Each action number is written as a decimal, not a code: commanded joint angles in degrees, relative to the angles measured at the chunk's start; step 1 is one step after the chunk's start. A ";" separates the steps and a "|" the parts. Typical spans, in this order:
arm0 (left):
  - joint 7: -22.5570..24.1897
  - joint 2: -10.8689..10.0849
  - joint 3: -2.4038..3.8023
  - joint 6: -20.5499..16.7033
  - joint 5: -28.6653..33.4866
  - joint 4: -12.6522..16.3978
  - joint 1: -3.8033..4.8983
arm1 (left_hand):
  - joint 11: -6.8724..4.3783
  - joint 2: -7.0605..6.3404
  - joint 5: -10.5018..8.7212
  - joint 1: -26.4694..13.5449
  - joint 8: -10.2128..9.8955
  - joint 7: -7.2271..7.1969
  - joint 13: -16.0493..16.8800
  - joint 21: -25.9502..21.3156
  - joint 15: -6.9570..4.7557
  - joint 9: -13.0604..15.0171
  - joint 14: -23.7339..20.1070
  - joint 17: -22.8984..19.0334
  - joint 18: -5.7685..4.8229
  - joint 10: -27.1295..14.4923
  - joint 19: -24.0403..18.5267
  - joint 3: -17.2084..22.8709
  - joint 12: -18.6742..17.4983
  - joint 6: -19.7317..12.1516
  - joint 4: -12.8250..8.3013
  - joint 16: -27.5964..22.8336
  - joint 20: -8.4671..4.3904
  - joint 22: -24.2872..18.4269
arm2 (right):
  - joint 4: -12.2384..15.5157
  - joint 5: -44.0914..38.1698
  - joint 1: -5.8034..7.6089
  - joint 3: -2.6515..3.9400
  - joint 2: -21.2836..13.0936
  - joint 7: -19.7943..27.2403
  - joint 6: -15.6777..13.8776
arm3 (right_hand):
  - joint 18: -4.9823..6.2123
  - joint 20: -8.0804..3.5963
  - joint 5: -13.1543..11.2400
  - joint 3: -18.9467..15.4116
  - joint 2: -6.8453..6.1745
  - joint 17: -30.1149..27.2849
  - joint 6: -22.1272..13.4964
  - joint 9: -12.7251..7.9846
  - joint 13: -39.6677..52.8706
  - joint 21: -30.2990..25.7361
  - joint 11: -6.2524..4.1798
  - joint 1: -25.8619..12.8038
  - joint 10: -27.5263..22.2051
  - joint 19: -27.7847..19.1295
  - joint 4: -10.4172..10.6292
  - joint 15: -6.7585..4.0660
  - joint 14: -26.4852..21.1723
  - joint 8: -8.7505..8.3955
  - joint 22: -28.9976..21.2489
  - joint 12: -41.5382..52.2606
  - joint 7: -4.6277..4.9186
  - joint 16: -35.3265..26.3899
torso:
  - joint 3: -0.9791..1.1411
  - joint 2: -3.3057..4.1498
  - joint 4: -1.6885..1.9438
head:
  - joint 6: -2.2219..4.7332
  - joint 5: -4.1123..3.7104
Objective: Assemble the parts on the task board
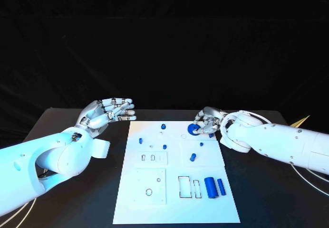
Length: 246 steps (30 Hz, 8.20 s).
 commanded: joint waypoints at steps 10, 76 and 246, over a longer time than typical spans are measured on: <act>0.25 0.02 0.04 1.08 0.16 0.01 0.06 | 0.24 0.25 -0.27 -0.48 -0.40 2.60 0.04 -0.45 0.37 -0.03 0.03 0.25 0.72 0.07 0.08 0.44 -0.39 -0.52 -0.14 -0.52 0.41 -0.22 | 1.07 -8.37 -0.43 -0.17 -0.15 -0.25 -1.31 | -1.29 0.26 0.73 9.65 -0.87 14.68 3.01 -1.11 10.81 1.49 -0.46 2.24 2.65 4.12 -2.74 0.06 5.99 0.16 11.81 1.29 -0.17 0.35 | 0.02 0.00 0.03 | 0.01 0.13; -0.08 0.25 0.04 1.52 0.16 0.19 0.08 | 0.23 0.30 -0.30 -0.60 -0.44 2.58 0.05 -0.55 0.37 0.00 0.07 0.36 0.73 0.13 0.13 0.51 -0.44 -0.50 -0.15 -0.66 0.42 -0.32 | 2.87 -23.58 -2.82 -0.57 12.65 -6.76 -11.21 | -2.17 -0.33 2.53 14.23 -2.15 15.05 5.31 -1.35 12.53 4.01 -1.20 -3.43 4.20 5.88 -2.75 -0.59 6.07 0.23 15.08 2.62 -1.01 0.45 | 0.06 0.09 -0.06 | 0.31 0.64; -0.76 0.04 -0.13 2.26 0.19 -1.02 -0.08 | 0.25 0.26 -0.41 -0.94 -0.59 2.57 0.03 -0.80 0.40 0.02 0.11 0.64 0.73 0.04 0.23 0.56 -0.59 -0.59 -0.17 -1.04 0.47 -0.55 | 0.82 3.70 -4.82 -0.44 -8.16 16.45 -4.40 | -2.02 0.71 -1.87 13.14 0.82 15.05 6.11 -4.40 10.02 3.57 -0.02 -1.91 1.73 5.59 -3.41 0.41 6.07 -5.88 14.63 -0.34 0.24 0.45 | 1.26 -0.69 -1.38 | -0.99 0.10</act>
